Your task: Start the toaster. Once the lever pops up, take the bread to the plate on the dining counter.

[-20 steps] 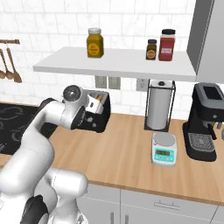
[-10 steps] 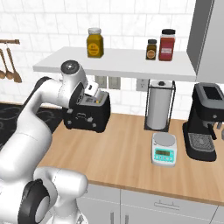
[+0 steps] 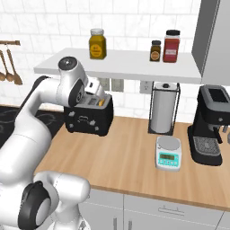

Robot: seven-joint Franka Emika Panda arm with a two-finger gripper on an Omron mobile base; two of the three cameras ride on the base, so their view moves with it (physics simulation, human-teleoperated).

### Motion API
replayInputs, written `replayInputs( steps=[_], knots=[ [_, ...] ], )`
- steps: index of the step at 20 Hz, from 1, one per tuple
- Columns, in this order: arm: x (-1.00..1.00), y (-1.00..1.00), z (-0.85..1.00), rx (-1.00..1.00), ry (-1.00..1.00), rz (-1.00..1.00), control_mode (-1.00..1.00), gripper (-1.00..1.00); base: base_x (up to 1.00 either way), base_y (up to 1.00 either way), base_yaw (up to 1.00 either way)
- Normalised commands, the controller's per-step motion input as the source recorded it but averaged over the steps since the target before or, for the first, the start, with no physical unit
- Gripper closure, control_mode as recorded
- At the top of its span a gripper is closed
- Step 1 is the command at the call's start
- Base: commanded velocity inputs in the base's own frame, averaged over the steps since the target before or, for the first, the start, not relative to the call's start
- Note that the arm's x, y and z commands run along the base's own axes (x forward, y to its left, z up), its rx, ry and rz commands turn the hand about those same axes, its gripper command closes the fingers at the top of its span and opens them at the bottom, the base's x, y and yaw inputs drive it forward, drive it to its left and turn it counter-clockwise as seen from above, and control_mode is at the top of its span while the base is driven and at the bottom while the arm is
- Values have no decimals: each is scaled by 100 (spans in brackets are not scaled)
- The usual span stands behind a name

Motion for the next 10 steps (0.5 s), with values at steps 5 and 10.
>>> replayInputs(
  steps=[5,10],
  knots=[
    [0,0,0,-4,0,0,-100,-100,0,0,0],
    [0,0,0,0,0,0,-100,-100,0,0,0]
  ],
)
